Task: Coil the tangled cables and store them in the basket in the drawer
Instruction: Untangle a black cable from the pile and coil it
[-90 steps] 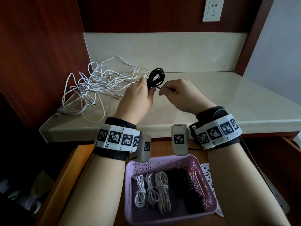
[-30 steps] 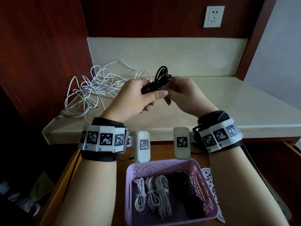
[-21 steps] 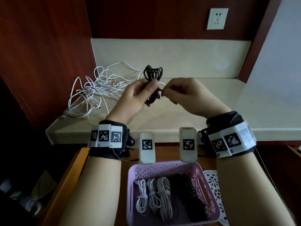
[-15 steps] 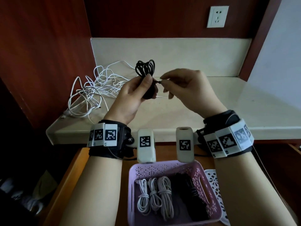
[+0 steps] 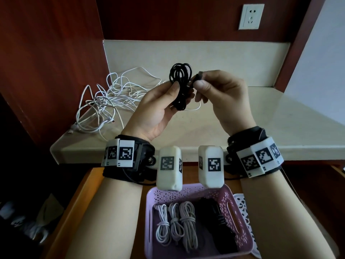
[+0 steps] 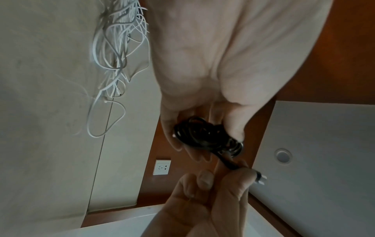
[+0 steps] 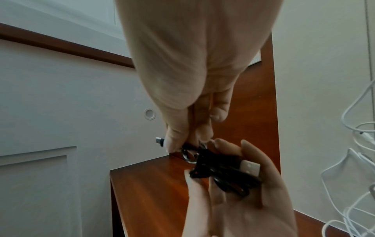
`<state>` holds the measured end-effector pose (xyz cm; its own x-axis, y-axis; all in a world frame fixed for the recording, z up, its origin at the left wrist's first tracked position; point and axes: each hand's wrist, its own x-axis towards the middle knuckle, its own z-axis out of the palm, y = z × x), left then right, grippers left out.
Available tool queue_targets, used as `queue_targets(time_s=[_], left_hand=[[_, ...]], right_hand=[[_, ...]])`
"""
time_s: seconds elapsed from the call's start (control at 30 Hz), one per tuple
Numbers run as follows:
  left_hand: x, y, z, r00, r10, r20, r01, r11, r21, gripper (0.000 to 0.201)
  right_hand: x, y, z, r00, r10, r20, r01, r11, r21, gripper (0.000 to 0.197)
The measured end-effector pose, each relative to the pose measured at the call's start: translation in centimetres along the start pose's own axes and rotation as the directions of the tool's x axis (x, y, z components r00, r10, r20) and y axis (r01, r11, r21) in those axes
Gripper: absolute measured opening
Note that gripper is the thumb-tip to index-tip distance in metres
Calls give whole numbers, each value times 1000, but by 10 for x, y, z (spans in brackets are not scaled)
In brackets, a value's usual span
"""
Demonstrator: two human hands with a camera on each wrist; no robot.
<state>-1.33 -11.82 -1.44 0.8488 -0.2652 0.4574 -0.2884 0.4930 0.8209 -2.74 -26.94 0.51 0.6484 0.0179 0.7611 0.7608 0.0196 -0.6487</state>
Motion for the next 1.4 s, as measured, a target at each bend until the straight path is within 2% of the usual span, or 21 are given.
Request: queue_targets(time_s=[0.1,0.33,0.47,0.6,0.7,0.93,1.07,1.3,1.4], left_hand=[[1,3,4,998,-2,-66,4,1000,20,17],[1,0,10,994,17,-104,-13,999,36,16],[2,1,5,989,16,-146,-18,1000,-11,17],[2,-1,2,991,31,-127,-28,999,28,17],[2,-1,1,990,46,-132,-41,998,40,18],[1,1,1,993,96,-73,-86,988,132,20],[1,-1,-3,991,110,-74,-98,984,150,22],[4,-5,-9,989,143,-41,-117,917,382,19],[5,-9,-10,993,112,-27,-89,897,433,35]], right_hand=[[0,0,1,1000,21,-21,-20,1000,10,13],[-1,4,8,990,116,-79,-119,992,-32,9],[-1,6,10,983,179,-40,-181,982,-50,11],[0,9,14,963,262,-57,-264,964,-36,14],[1,9,15,950,303,-68,-302,953,29,9],[2,6,12,945,325,-33,-322,944,77,8],[2,6,15,934,352,-57,-347,934,87,7],[1,15,13,924,379,-52,-377,925,47,8],[1,19,10,899,435,-42,-433,900,47,10]])
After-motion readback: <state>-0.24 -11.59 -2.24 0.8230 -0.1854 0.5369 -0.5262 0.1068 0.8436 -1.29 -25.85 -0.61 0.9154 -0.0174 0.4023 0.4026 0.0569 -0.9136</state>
